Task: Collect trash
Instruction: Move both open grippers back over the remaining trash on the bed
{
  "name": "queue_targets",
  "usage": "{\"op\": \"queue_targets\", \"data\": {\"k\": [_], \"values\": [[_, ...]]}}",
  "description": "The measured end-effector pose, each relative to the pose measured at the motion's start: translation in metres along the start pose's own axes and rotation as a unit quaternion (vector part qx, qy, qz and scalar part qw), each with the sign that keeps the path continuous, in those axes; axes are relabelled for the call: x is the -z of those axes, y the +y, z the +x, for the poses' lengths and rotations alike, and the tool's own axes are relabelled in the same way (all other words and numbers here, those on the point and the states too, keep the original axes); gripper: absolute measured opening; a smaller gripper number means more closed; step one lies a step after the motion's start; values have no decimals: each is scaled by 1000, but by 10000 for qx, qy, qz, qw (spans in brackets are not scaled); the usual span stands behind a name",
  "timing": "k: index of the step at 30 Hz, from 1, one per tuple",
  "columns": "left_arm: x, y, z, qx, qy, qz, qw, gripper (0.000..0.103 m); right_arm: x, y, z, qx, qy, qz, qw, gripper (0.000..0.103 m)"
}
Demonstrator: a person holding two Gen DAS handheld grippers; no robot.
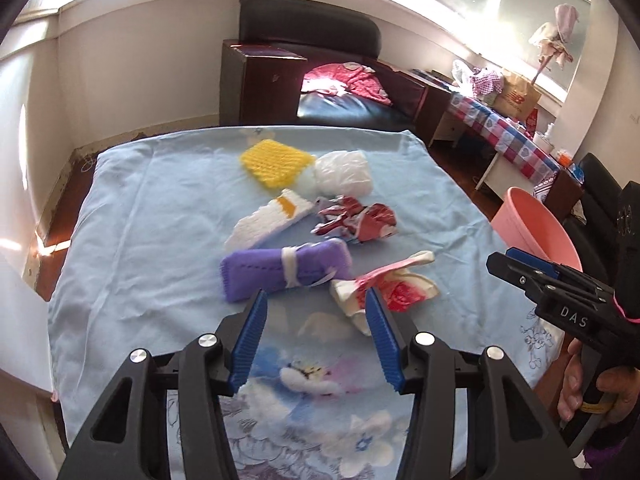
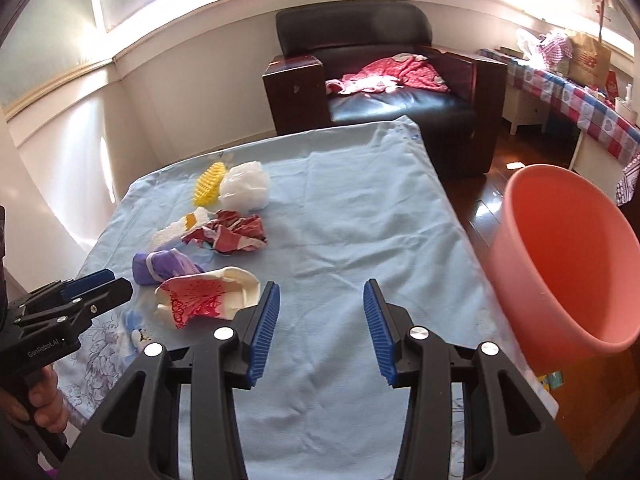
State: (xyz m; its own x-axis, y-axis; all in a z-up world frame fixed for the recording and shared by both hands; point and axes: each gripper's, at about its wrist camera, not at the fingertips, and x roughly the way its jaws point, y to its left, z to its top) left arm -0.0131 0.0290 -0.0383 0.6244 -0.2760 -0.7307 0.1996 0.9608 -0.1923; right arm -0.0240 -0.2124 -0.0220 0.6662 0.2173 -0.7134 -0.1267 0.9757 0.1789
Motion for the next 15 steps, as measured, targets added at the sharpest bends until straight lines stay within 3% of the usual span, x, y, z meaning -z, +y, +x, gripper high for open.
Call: {"op": "queue_targets", "data": {"k": [7,15], "values": [[0,27,10,-142,85,-213,9996,46,-3,28,13,-312,73,-317,9990,44],[-49,31,30,-168,5,12,9999,45,-33,26,26,-431,137,-310,9985,44]]}}
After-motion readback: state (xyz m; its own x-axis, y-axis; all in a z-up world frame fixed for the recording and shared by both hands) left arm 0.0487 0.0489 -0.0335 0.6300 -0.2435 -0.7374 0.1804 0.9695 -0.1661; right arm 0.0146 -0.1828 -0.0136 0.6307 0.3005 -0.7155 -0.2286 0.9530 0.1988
